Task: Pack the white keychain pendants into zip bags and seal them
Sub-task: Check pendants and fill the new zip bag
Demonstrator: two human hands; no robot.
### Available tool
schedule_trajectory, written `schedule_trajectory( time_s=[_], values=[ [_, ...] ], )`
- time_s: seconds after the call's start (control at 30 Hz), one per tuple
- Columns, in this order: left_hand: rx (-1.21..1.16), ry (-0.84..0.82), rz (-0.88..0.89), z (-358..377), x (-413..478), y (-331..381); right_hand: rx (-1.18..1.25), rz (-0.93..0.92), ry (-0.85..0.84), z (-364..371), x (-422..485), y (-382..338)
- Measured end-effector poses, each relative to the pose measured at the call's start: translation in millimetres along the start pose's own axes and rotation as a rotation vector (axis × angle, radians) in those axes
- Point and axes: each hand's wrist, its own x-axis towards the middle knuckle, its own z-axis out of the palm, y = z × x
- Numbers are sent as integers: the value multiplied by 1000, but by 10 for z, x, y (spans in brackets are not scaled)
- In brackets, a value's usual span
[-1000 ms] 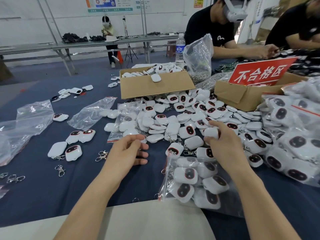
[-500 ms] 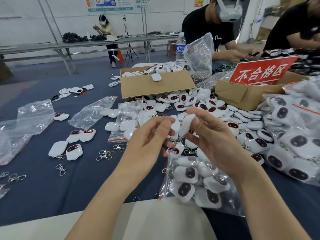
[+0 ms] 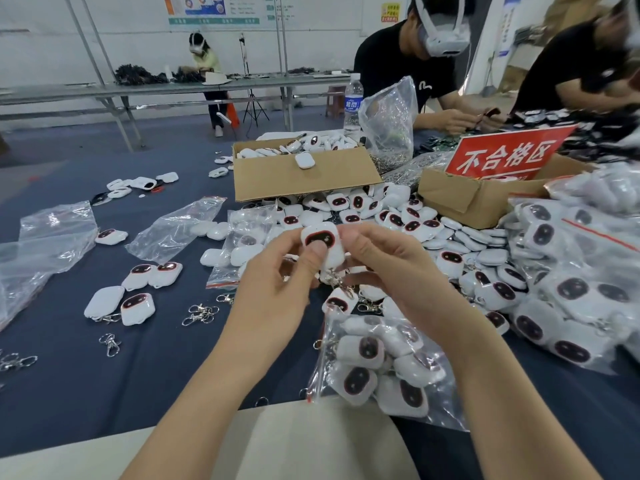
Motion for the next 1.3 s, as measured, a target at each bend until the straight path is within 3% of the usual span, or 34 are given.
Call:
schedule_trajectory(
  time_s=[0.13,0.3,0.67,1.3],
  values=[
    [25,17,64,-100,33,189,-239,-82,-40,13,153,-310],
    [70,-27,121,-109,283,445,-184,-175,36,-47,222,-444],
    [-64,43,-86,1,405,132,-225,-75,66,-35,294,-221],
    [-21,49,-124,41,395,44,-215,-27,81,-32,312,-114]
  ],
)
